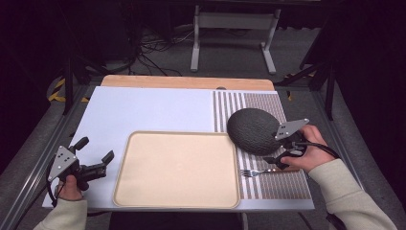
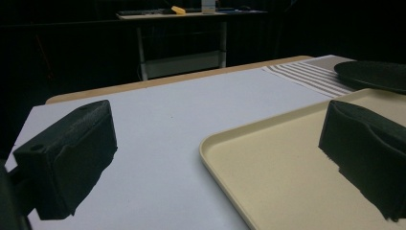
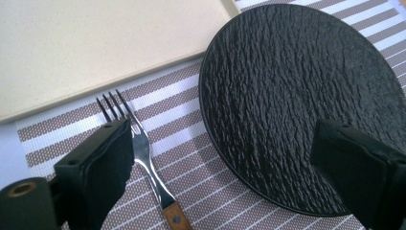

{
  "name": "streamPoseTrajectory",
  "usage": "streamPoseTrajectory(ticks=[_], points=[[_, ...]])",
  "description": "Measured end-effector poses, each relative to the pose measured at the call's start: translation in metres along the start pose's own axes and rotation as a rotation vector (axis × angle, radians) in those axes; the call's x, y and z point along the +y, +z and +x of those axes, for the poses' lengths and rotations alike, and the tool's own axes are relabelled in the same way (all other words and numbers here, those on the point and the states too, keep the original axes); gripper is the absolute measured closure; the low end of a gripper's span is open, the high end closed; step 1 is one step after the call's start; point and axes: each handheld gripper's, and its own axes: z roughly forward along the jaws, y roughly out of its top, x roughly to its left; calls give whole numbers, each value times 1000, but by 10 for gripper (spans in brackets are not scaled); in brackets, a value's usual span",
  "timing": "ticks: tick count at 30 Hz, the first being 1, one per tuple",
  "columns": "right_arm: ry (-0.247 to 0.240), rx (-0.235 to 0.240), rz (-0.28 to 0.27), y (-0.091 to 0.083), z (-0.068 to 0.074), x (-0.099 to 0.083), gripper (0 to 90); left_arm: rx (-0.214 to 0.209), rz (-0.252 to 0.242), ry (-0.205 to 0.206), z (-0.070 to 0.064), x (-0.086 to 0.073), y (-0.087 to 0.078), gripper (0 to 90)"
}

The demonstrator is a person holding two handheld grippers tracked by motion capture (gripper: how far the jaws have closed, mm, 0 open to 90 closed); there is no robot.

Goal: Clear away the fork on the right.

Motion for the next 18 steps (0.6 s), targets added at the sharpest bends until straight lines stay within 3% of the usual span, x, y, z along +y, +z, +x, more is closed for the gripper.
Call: streamPoseTrajectory(ticks=[8, 14, 18], points=[[-16, 8, 47, 2, -1, 1, 96, 2, -1, -2, 0, 0, 0, 0], [-57, 29, 78, 6, -2, 0, 130, 2, -1, -1, 0, 0, 0, 0], [-92, 48, 129, 11, -1, -1, 155, 2, 0, -2, 0, 0, 0, 0]])
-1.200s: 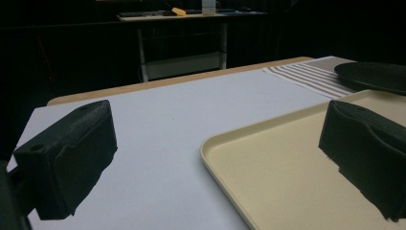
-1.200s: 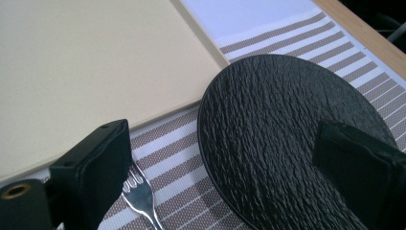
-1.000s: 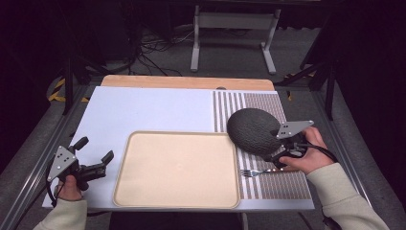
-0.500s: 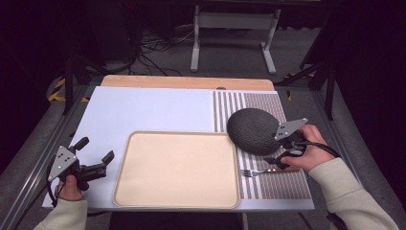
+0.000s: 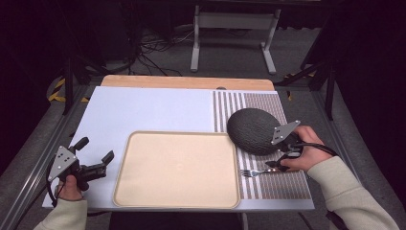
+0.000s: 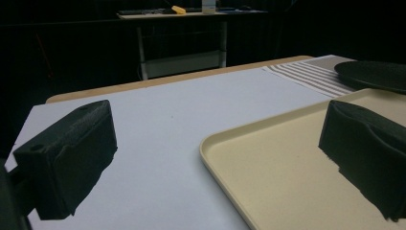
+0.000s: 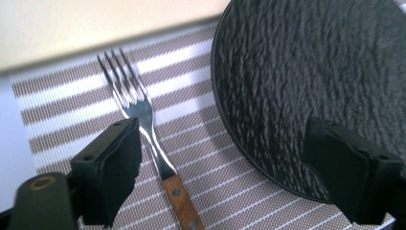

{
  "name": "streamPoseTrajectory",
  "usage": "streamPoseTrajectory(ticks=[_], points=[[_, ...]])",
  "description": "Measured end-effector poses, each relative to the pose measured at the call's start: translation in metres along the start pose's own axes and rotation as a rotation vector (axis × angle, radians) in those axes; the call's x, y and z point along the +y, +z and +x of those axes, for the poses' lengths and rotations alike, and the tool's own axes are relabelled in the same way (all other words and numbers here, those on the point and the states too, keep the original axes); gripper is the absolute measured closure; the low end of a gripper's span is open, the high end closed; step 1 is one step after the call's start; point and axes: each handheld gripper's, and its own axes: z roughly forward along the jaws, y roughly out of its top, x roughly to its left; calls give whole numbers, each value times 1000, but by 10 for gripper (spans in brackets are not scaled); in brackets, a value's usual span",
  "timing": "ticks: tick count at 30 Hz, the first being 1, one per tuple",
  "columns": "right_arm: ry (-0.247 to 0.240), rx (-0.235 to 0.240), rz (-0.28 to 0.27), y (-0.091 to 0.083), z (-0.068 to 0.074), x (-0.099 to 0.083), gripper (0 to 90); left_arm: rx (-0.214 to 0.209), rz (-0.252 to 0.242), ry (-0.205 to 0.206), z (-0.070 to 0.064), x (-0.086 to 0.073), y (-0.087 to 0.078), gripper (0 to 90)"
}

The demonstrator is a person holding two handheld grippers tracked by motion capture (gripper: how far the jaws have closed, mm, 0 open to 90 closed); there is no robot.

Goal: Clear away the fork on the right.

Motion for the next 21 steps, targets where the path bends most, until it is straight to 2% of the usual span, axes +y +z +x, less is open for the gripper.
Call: streamPoseTrajectory(ticks=[12, 14, 17, 21], points=[[-135, 112, 138, 19, 2, -4, 314, 2, -1, -4, 0, 0, 0, 0], [-151, 132, 151, 22, 3, -5, 363, 0, 1, -1, 0, 0, 0, 0], [-150, 150, 177, 25, 4, -6, 383, 1, 0, -4, 0, 0, 0, 0], [-185, 171, 212, 31, 3, -7, 422, 1, 1, -3, 0, 0, 0, 0]])
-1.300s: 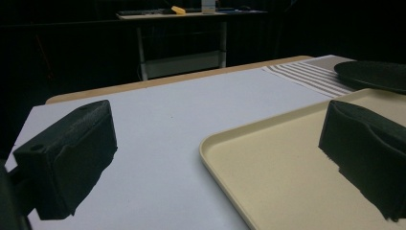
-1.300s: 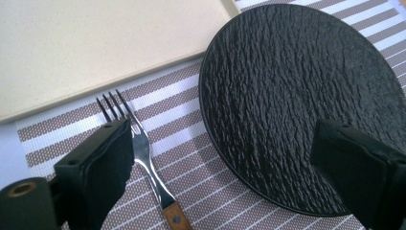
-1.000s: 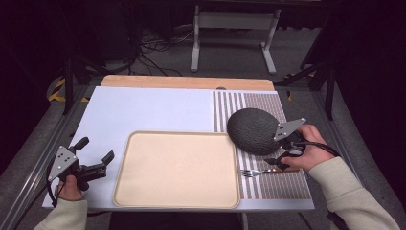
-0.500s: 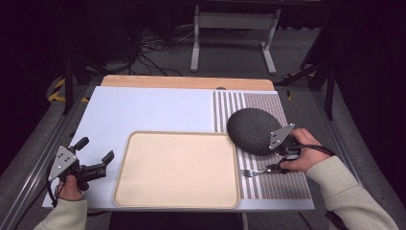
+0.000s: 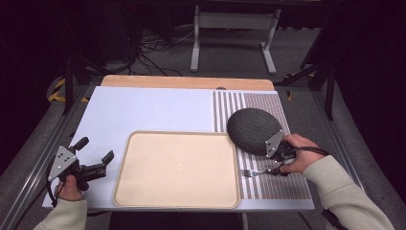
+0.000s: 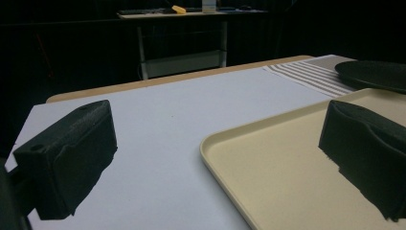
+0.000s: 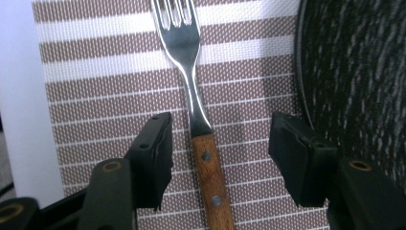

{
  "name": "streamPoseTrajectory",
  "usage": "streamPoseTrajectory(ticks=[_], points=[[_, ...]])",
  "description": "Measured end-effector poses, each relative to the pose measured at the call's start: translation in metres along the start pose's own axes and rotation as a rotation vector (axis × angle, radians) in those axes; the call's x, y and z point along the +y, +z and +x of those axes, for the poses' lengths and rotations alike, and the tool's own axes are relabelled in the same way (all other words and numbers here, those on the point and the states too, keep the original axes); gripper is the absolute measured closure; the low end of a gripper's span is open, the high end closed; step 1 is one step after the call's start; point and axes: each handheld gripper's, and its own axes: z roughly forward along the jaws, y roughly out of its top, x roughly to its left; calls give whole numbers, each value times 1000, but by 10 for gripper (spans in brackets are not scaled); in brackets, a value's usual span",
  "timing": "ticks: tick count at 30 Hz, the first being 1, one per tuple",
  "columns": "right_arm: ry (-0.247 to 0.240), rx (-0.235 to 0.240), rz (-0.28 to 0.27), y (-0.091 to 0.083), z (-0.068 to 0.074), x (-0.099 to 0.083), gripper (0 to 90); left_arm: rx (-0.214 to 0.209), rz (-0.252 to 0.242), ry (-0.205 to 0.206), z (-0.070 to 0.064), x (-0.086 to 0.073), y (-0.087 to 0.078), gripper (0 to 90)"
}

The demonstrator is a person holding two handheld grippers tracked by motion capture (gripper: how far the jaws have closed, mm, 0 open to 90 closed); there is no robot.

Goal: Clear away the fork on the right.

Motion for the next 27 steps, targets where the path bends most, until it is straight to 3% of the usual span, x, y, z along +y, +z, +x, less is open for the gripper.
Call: streamPoseTrajectory(ticks=[8, 11, 18, 27], points=[[-89, 43, 57, 10, -1, 1, 559, 0, 0, 4, 0, 0, 0, 0], [-100, 48, 69, 12, -1, 1, 598, 0, 0, 5, 0, 0, 0, 0], [-173, 75, 103, 15, -1, 3, 767, -2, 3, 4, 1, 0, 0, 0], [-191, 75, 108, 15, 0, 4, 774, -1, 4, 3, 1, 0, 0, 0]])
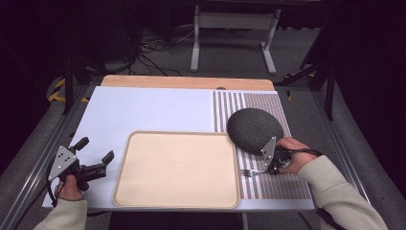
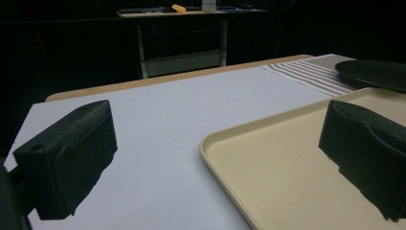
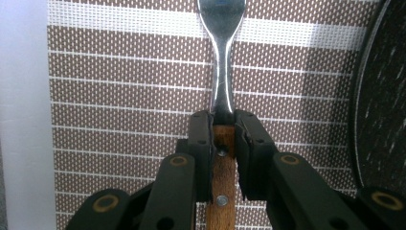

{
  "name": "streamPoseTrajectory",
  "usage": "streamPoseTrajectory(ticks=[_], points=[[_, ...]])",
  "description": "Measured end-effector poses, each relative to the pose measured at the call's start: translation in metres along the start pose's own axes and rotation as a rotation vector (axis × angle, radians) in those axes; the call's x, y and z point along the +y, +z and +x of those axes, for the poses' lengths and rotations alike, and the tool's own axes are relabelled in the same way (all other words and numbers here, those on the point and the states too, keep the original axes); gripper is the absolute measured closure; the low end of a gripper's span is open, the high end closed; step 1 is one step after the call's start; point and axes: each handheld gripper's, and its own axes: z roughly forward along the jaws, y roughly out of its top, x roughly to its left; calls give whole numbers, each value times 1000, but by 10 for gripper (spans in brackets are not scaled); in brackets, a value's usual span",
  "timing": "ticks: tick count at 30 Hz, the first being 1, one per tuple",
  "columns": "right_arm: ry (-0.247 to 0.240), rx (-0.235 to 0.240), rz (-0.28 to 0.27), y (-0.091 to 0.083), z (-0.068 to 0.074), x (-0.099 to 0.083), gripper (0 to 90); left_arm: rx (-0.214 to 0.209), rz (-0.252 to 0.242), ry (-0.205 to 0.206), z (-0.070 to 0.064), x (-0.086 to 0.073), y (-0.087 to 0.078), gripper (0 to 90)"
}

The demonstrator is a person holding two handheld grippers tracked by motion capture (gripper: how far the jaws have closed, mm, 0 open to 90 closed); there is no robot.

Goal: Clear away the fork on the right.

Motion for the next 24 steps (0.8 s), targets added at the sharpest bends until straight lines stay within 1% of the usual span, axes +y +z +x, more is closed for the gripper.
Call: streamPoseTrajectory(ticks=[4, 7, 8, 10, 11, 12, 13, 14, 17, 18, 20, 22, 24], points=[[2, -2, 1, 0, 0, 0, 775, -2, 1, -4, 0, 0, 0, 0], [20, -4, 1, -1, 2, 0, 776, -1, 1, -2, 0, 0, 0, 0], [6, -5, -3, -2, 1, 0, 776, -1, 1, -3, 0, 0, 0, 0], [37, -10, -6, -6, 3, -1, 776, -2, 1, -7, 0, 0, 0, 0], [27, -15, -12, -7, 2, -1, 776, -3, 1, -6, 0, 0, 0, 0], [39, -14, -8, -9, 3, -1, 776, -2, 1, -7, -1, 0, 0, 0], [30, -21, -13, -11, 2, -1, 776, -1, 2, -7, -1, 0, 0, 0], [43, -20, -7, -13, 3, 0, 776, -2, 2, -7, 0, 0, 0, 0], [44, -31, -17, -18, 3, 0, 776, -1, 4, -8, 0, 0, 0, 0], [54, -48, -31, -26, 3, 1, 776, -1, 4, -9, 0, -1, 0, 0], [64, -48, -35, -29, 3, 2, 776, 0, 2, -10, 0, -1, 1, 0], [78, -61, -40, -36, 3, 4, 777, 1, 1, -16, 1, -1, 1, 0], [76, -60, -43, -39, 2, 5, 776, 0, 6, -15, 1, -1, 1, 0]])
